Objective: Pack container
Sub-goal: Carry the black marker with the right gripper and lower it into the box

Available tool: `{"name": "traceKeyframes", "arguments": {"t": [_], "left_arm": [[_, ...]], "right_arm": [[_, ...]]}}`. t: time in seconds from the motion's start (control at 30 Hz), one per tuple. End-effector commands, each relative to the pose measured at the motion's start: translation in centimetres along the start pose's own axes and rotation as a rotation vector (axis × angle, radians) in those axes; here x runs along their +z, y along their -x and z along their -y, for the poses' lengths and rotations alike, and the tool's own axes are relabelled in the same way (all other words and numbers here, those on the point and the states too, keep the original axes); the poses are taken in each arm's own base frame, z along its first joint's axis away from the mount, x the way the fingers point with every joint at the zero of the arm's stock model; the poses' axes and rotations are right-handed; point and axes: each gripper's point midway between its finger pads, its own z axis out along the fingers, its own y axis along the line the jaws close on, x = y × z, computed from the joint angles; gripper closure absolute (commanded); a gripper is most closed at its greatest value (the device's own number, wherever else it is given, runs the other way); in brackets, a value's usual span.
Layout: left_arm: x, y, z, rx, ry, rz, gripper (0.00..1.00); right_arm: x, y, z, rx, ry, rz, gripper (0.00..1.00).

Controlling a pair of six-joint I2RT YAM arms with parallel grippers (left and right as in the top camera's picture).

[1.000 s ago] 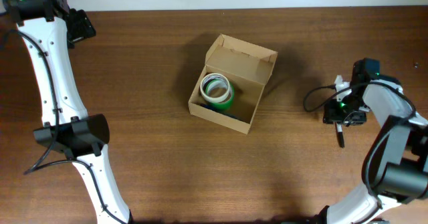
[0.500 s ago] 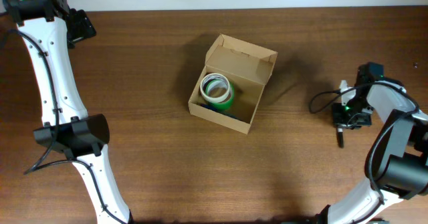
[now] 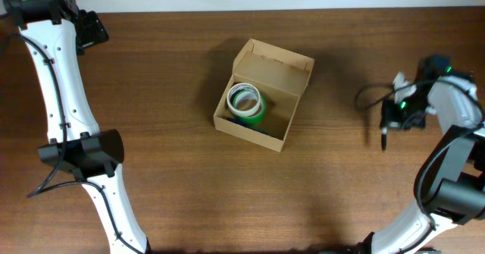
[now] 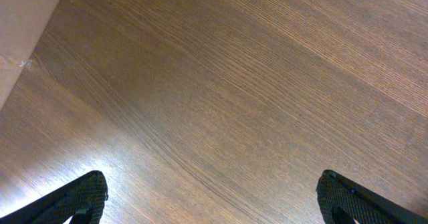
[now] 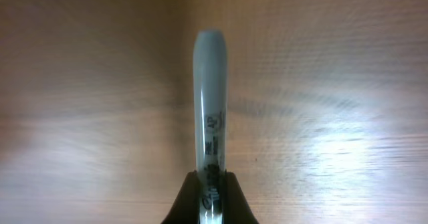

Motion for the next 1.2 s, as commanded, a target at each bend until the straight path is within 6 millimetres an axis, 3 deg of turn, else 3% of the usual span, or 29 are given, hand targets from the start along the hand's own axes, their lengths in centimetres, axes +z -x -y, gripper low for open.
{"name": "traceKeyframes", "arguments": {"t": [0.0,0.07,0.23,0.3,0.37,0.43,0.53,0.7,0.9,1.17], "left_arm": [[-1.6,0.2,-0.6,-0.001,-0.011,0.028,0.00],[-1.6,0.2,-0.6,-0.001,-0.011,0.028,0.00],[-1.6,0.2,-0.6,-0.001,-0.011,0.028,0.00],[-1.6,0.2,-0.6,-0.001,-0.011,0.028,0.00],[-1.6,0.2,-0.6,-0.001,-0.011,0.028,0.00],[-1.6,0.2,-0.6,-0.001,-0.011,0.028,0.00],[-1.6,0.2,-0.6,-0.001,-0.011,0.028,0.00],[-1.6,0.2,-0.6,-0.001,-0.011,0.028,0.00],[-1.6,0.2,-0.6,-0.001,-0.011,0.028,0.00],[-1.6,0.2,-0.6,-0.001,-0.011,0.028,0.00]], "right_arm": [[-6.2,4.2,-3.2,0.029,0.044,0.144,0.96],[-9.6,5.6,-5.2,-0.012,0.045,0.200,0.96],[-17.9,7.2,-12.9,-0.203,0.023,0.369,0.96],[-20.1,7.0,-16.8,-0.332,-0.005,0.428,0.96],[-20.7,6.1,-20.4,-0.472,-0.031,0.450,0.96],[-20.1,4.7,-24.2,-0.616,-0.042,0.441,0.96],[-17.6,2.4,-28.8,-0.809,-0.025,0.383,0.96],[-12.5,-0.6,-33.3,-0.973,-0.012,0.254,0.96],[-6.7,-3.3,-36.1,-1.105,-0.006,0.112,0.96],[-1.6,-5.3,-36.1,-1.139,0.032,-0.022,0.96]]}}
